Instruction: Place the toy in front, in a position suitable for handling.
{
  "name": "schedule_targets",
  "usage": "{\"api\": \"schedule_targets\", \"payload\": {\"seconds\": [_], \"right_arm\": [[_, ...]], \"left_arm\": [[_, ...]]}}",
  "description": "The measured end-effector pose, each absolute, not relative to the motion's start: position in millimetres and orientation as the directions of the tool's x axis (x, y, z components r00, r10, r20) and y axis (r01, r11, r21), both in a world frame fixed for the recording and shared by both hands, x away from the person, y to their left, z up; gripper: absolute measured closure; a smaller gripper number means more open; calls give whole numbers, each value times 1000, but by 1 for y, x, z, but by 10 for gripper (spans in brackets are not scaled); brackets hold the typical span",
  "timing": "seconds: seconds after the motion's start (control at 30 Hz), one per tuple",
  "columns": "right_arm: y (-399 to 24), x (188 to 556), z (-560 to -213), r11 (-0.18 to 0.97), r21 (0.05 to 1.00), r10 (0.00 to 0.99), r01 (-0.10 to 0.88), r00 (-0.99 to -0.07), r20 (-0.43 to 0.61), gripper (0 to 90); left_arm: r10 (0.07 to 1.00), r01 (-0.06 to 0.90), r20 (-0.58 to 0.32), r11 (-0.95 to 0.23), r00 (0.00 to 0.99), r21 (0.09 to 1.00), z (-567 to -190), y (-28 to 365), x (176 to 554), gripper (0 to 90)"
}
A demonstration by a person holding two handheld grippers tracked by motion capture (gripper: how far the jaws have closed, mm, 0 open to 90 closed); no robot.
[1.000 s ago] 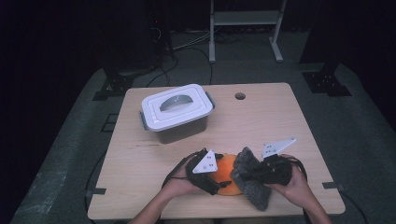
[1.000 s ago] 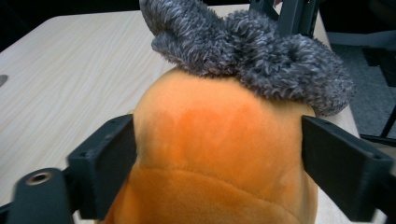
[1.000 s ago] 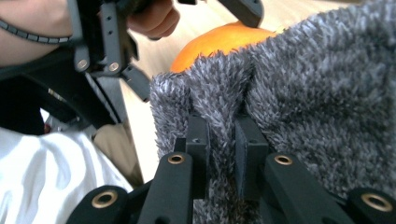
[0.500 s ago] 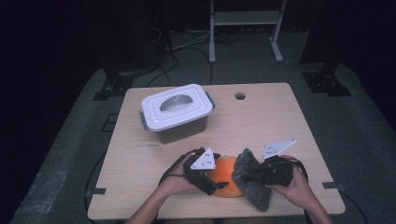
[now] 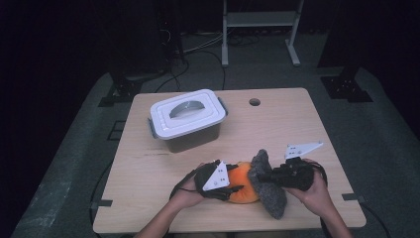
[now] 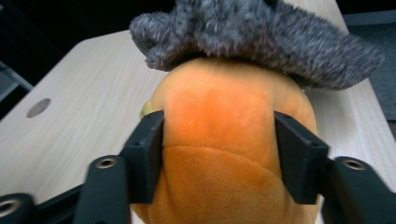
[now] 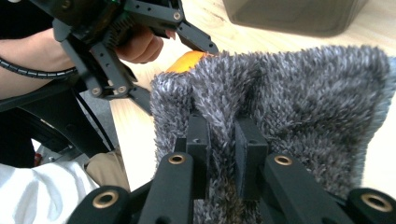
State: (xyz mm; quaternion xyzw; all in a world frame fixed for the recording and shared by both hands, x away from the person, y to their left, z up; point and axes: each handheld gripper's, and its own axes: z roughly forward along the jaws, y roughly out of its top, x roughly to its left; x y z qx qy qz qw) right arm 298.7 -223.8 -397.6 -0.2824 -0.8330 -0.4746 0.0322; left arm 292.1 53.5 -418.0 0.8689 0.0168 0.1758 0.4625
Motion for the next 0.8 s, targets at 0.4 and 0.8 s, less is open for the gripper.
{"api": "schedule_targets", "payload": {"seconds": [0.4,0.8], "right_arm": [[-226,292,-408,454,733,412,507,-849,332,779],[-243,298,-402,342,774,459,533,-813,357,777]], "left_arm": [[183,-24,155,-568,971,823,-421,55,297,245],[101,-102,193,-573,976,813,-423,57,290,230]]}}
